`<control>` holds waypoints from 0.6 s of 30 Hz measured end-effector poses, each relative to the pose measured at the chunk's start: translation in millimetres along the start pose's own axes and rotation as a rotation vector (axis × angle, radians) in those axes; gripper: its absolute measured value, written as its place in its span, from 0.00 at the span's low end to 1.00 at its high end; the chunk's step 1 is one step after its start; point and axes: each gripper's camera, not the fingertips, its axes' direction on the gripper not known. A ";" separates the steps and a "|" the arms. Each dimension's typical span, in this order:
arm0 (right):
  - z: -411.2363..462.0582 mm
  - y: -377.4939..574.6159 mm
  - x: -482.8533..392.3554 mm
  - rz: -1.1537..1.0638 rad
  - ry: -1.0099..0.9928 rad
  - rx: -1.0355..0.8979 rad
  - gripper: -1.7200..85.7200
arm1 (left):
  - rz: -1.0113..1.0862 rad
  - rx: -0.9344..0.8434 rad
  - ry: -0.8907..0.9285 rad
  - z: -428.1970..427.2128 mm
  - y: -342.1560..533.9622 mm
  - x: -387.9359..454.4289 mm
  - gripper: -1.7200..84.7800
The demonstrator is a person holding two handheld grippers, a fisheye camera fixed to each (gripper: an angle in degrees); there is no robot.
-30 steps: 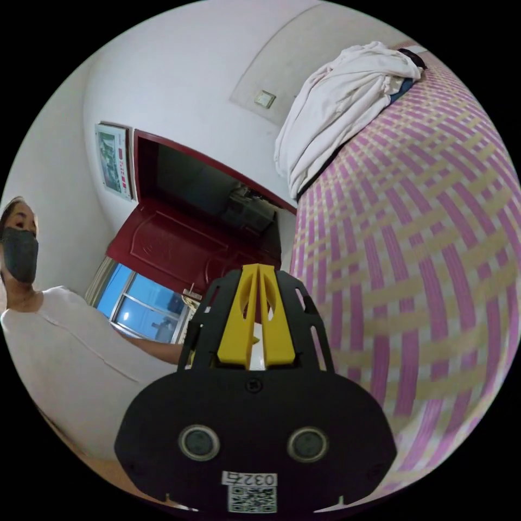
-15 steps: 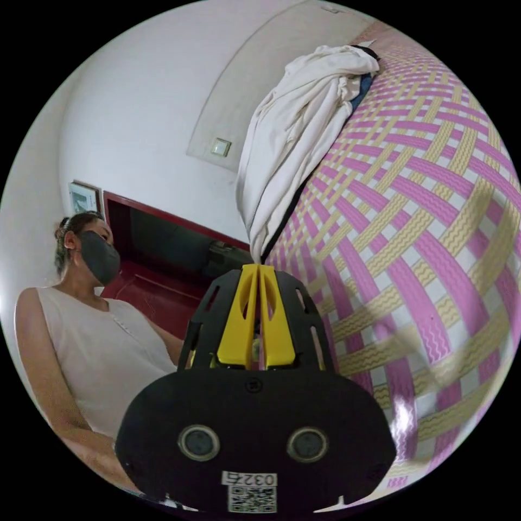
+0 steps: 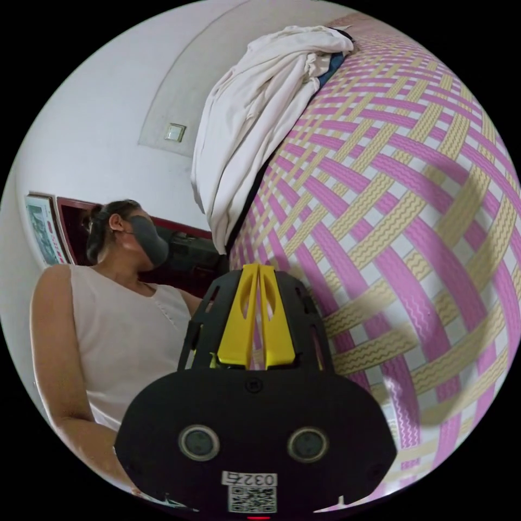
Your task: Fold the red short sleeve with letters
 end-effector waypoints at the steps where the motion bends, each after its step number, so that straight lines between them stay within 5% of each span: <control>1: 1.1 -1.1 0.9 0.009 -0.004 0.005 0.01 | -0.036 0.020 0.014 8.7 -8.5 -12.4 0.04; 6: 4.8 -4.9 5.6 0.042 -0.032 0.010 0.01 | -0.099 0.035 -0.046 34.4 -42.6 -50.9 0.04; 18: 8.4 -2.4 7.4 0.065 -0.040 0.035 0.01 | 0.440 -0.280 -0.457 126.4 -116.3 -46.6 0.05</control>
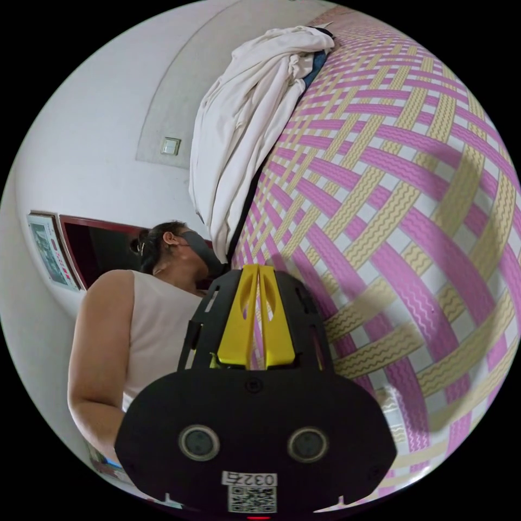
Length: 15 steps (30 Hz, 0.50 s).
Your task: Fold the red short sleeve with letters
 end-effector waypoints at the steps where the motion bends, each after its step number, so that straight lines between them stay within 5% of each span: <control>1: -0.2 1.0 -0.3 -0.003 0.002 0.001 0.01 | 0.001 -0.026 -0.025 10.3 -3.1 -1.0 0.05; 6: -2.6 5.5 0.6 -0.001 0.001 0.004 0.01 | -0.119 -0.012 0.016 15.5 8.1 -27.5 0.01; 15: -12.1 19.3 -0.1 -0.013 0.015 0.018 0.01 | -0.194 0.080 0.657 -7.9 218.0 -9.1 0.01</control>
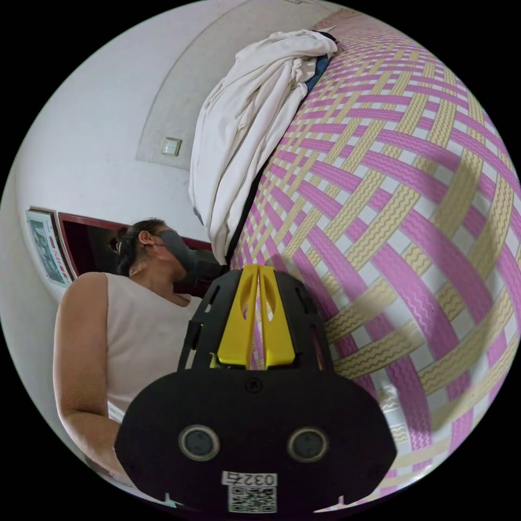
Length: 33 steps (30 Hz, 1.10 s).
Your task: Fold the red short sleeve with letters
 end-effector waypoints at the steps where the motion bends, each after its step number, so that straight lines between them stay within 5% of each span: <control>1: -2.0 2.0 0.4 0.000 -0.001 -0.001 0.01 | -0.020 0.057 0.119 -14.9 33.5 7.0 0.01; 4: -7.5 7.1 1.2 -0.004 -0.001 -0.005 0.01 | -0.148 0.255 0.341 -59.3 108.9 -1.5 0.01; 7: -14.3 12.5 2.8 -0.003 -0.006 -0.012 0.01 | -0.341 0.400 0.351 -100.5 164.8 -18.3 0.01; 11: -24.9 20.6 4.9 -0.004 -0.012 -0.028 0.01 | 0.031 0.658 0.630 -182.8 185.0 45.7 0.01; 21: -54.3 43.2 5.5 -0.066 -0.031 -0.079 0.01 | 0.597 0.762 0.708 -336.4 202.9 225.3 0.01; 26: -89.0 61.8 14.8 -0.041 -0.184 -0.044 0.01 | 1.075 0.772 0.756 -404.5 214.0 407.9 0.01; 31: -169.0 127.5 8.0 -0.052 -0.462 0.089 0.01 | 1.243 0.727 0.564 -398.6 218.1 594.8 0.01; 33: -211.8 162.0 -0.1 -0.104 -0.473 0.087 0.01 | 1.262 0.718 0.644 -381.9 208.3 651.0 0.01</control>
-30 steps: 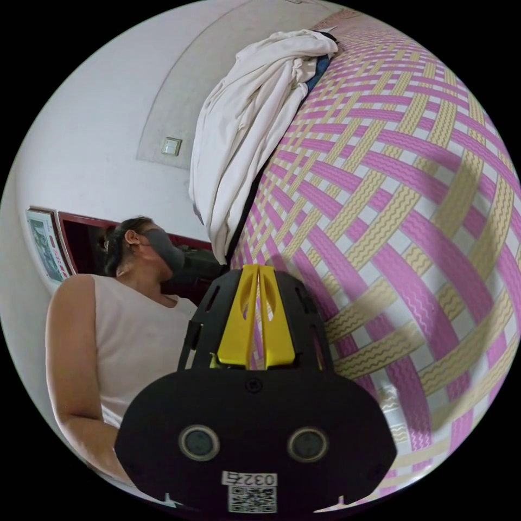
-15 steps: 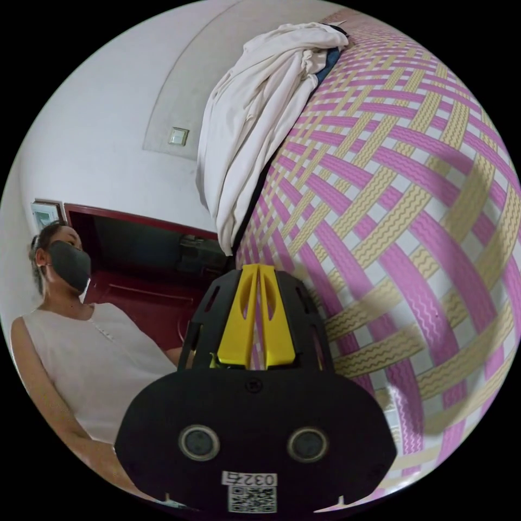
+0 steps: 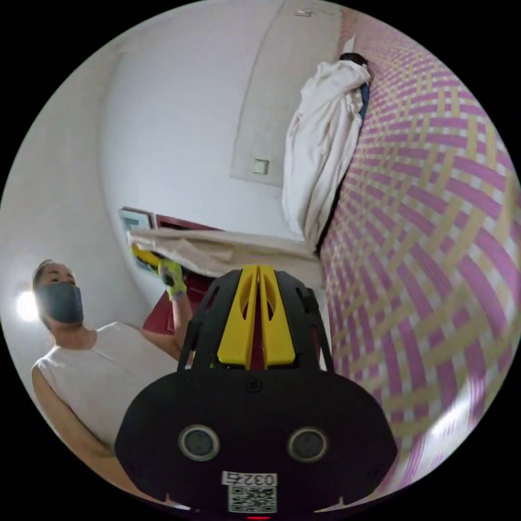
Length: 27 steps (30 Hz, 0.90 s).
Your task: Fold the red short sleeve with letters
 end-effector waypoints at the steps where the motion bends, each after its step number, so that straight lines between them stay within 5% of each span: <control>1: -26.8 19.8 -20.8 -0.042 0.024 -0.015 0.01 | -0.014 0.048 0.113 36.2 -10.5 -4.2 0.01; 5: -137.8 94.2 -84.2 -0.175 0.176 0.009 0.01 | -0.098 0.173 0.497 164.9 -31.7 -16.1 0.01; 10: -262.4 185.8 -136.5 -0.244 0.308 0.270 0.01 | -0.154 0.201 0.709 272.9 -28.5 -23.4 0.01; 18: -381.9 319.3 -174.7 -0.196 0.408 0.707 0.01 | -0.339 0.114 0.775 368.3 -1.3 -87.9 0.01; 22: -408.6 380.3 -169.5 0.017 0.378 0.962 0.01 | -0.512 0.063 0.583 359.1 49.3 -177.3 0.01; 27: -405.4 439.6 -171.0 0.182 0.453 1.176 0.01 | -0.823 -0.162 -0.047 291.7 148.6 -337.4 0.01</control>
